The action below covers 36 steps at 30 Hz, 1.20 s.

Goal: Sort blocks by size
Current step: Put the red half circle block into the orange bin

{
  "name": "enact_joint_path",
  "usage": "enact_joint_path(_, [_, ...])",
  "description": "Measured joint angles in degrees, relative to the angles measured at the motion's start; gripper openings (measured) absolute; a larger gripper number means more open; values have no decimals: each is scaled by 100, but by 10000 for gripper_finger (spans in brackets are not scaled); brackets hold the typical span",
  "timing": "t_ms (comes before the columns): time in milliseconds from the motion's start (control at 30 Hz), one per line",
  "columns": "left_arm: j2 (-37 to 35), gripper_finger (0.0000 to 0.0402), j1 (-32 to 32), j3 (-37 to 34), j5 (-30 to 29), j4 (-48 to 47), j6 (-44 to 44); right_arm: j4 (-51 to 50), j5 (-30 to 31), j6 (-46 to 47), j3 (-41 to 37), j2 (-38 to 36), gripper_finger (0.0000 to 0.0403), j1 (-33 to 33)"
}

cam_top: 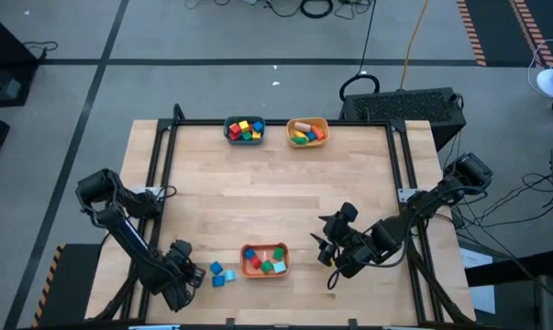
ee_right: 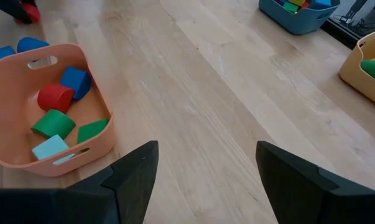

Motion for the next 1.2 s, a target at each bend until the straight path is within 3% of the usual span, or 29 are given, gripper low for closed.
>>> enact_joint_path(100, [2,135,13,-7,-188,-26,69,1,-1,4,0,0,256,0])
enact_joint_path(267, [-20,134,21,-11,-342,-113,192,0,-1,7,0,0,256,2])
enact_joint_path(433, [-256,134,192,248,-432,-862,491,10,-3,9,0,0,256,2])
enact_joint_path(633, [-572,134,625,770,-1075,-1461,1467,47,1,9,0,0,256,1])
enact_joint_path(900, [-621,134,1438,1267,-1836,-1337,3095,43,2,2,0,68,256,-136])
enact_joint_path(1200, [-621,134,2235,1377,-2060,-87,4737,64,-156,-23,0,363,256,-240])
